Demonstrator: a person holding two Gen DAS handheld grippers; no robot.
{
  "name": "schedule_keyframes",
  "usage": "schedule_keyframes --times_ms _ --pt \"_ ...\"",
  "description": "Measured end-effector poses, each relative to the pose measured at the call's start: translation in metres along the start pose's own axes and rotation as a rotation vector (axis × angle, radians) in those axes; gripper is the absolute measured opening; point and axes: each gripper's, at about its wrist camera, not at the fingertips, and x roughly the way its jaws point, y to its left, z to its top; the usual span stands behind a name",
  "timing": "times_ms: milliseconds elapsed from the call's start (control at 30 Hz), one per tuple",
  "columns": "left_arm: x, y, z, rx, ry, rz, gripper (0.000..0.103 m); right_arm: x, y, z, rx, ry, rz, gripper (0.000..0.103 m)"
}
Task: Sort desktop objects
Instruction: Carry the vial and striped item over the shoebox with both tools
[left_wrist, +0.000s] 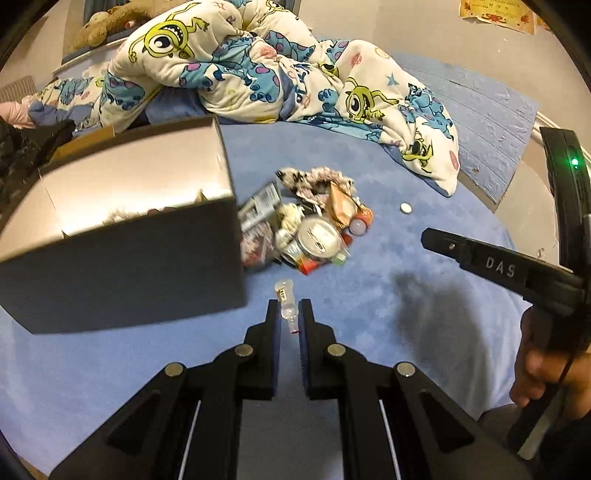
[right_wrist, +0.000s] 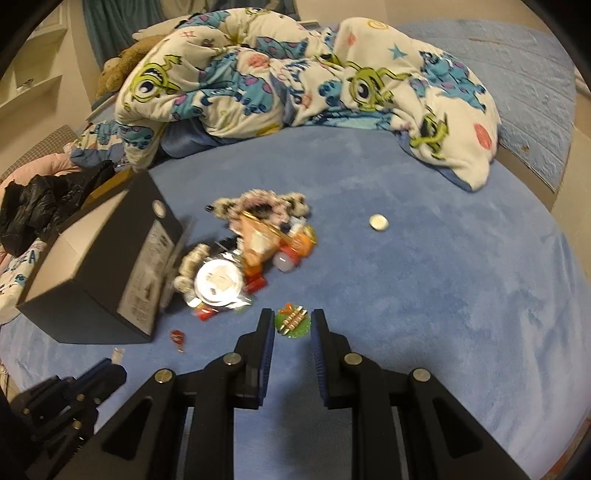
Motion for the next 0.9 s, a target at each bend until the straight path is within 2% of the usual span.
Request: schedule_keyframes --times_ms 367,700,900 --pt "-0.053 0.042 0.054 -0.006 -0.079 0.057 0.009 -0.021 0.071 0.029 -0.073 -0.052 0.075 0.02" --pt "-0.068 0.107 0.068 -0.074 -0.082 0.147 0.009 -0.032 0.157 0.066 -0.169 -0.092 0.152 0.02" --pt "-0.071 0.145 0.069 -0.114 -0.077 0.19 0.009 -0.021 0.207 0.064 -0.224 -0.074 0.19 0.02"
